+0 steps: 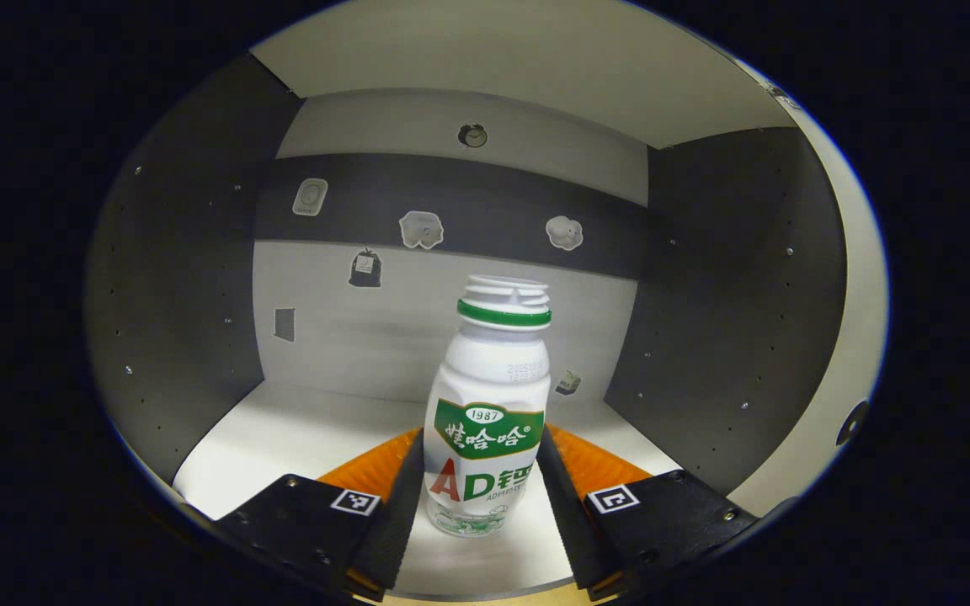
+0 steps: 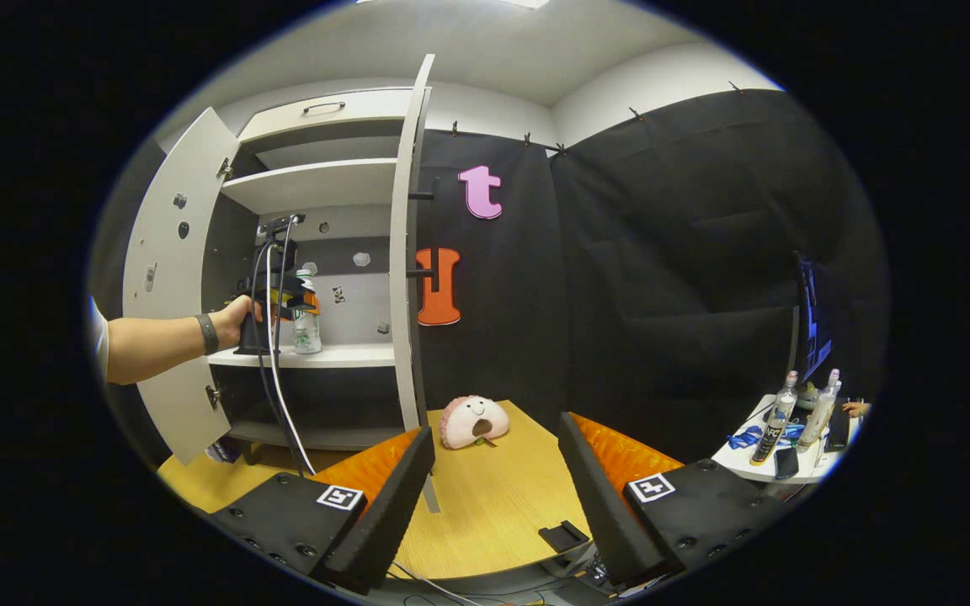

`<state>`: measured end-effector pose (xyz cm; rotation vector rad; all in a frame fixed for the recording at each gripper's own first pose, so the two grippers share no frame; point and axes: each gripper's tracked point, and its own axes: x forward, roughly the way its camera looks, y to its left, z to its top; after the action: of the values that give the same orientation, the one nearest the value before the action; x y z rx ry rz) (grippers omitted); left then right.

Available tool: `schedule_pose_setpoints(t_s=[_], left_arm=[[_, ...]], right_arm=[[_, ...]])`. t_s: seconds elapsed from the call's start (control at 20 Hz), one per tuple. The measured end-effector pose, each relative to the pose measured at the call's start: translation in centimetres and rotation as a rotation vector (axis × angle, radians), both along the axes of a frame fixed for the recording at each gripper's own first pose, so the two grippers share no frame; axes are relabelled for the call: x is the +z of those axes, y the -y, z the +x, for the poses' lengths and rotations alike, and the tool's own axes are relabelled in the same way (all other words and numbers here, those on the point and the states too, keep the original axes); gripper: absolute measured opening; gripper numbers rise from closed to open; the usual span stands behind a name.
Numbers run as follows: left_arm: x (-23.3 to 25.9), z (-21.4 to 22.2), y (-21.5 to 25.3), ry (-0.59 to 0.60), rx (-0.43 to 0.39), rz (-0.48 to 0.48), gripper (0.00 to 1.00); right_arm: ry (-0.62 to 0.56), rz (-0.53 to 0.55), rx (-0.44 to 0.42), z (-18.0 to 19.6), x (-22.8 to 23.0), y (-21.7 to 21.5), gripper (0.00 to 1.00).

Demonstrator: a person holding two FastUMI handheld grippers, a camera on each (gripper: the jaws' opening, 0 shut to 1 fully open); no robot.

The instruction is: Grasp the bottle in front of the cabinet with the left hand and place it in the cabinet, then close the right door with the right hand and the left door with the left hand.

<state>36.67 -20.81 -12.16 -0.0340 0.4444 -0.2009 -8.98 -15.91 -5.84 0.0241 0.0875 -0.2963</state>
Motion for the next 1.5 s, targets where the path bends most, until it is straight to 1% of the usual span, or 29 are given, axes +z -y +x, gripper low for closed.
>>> schedule_pose_setpoints(t_s=[0.05,0.1,0.2,0.25,0.3,0.35,0.5,0.6,0.65,0.7,0.75,0.8,0.85,0.9,0.95,1.0,1.2,1.4,1.5], left_arm=[[-0.1,0.1,0.2,0.000,-0.003,-0.006,0.78],[-0.1,0.1,0.3,-0.002,-0.005,-0.011,0.79],[0.5,0.1,-0.3,0.019,0.017,-0.001,0.85],[1.1,0.1,-0.7,0.041,0.033,0.002,0.94],[1.7,0.0,-0.7,0.067,0.035,-0.009,0.95],[2.6,-0.3,-0.8,0.094,0.039,-0.032,0.96],[6.1,-1.9,-1.8,0.192,0.048,-0.100,0.96],[8.7,-3.7,-3.4,0.273,0.070,-0.069,0.95],[10.2,-4.8,-3.8,0.323,0.058,-0.047,0.96],[11.4,-6.0,-3.7,0.356,0.031,-0.044,0.93],[12.4,-7.7,-3.6,0.376,0.006,-0.047,0.93],[13.1,-9.2,-3.7,0.383,-0.007,-0.054,0.98],[13.3,-10.9,-4.0,0.376,-0.020,-0.064,0.98],[13.4,-12.8,-4.3,0.364,-0.030,-0.077,0.95],[13.2,-14.8,-4.8,0.350,-0.033,-0.084,0.98],[12.9,-16.8,-5.4,0.347,-0.036,-0.090,0.96],[11.4,-23.2,-8.7,0.349,0.011,-0.125,0.95],[9.8,-28.1,-12.9,0.320,0.099,-0.144,0.96],[9.3,-30.2,-15.3,0.323,0.155,-0.121,0.95]], right_arm=[[-0.002,0.003,0.000,0.1,0.0,0.0,0.89],[-0.004,0.005,0.003,0.1,-0.1,-0.1,0.98],[-0.008,0.008,0.010,0.3,-0.3,-0.3,0.98],[-0.010,0.011,0.016,0.6,-0.4,-0.5,0.89],[-0.011,0.013,0.022,0.7,-0.5,-0.7,0.89],[-0.012,0.015,0.027,0.8,-0.5,-0.9,0.98],[-0.012,0.020,0.041,0.8,-0.4,-1.3,0.98],[-0.009,0.023,0.053,1.0,-0.2,-1.7,0.98],[-0.009,0.022,0.057,1.2,-0.1,-1.8,0.98],[-0.007,0.022,0.061,1.1,0.2,-1.9,0.98],[-0.005,0.023,0.067,1.1,0.0,-2.1,0.98],[-0.003,0.025,0.074,1.3,0.1,-2.3,0.98],[-0.002,0.029,0.083,1.4,0.2,-2.6,0.98],[0.000,0.032,0.094,1.5,0.4,-3.0,0.98],[0.007,0.033,0.106,1.6,0.5,-3.2,0.98],[0.014,0.033,0.118,1.6,0.7,-3.7,0.98],[0.024,0.024,0.175,1.9,1.3,-5.5,0.98],[0.037,0.006,0.225,2.4,2.1,-7.1,0.98],[0.046,0.000,0.245,2.8,2.3,-7.9,0.98]])
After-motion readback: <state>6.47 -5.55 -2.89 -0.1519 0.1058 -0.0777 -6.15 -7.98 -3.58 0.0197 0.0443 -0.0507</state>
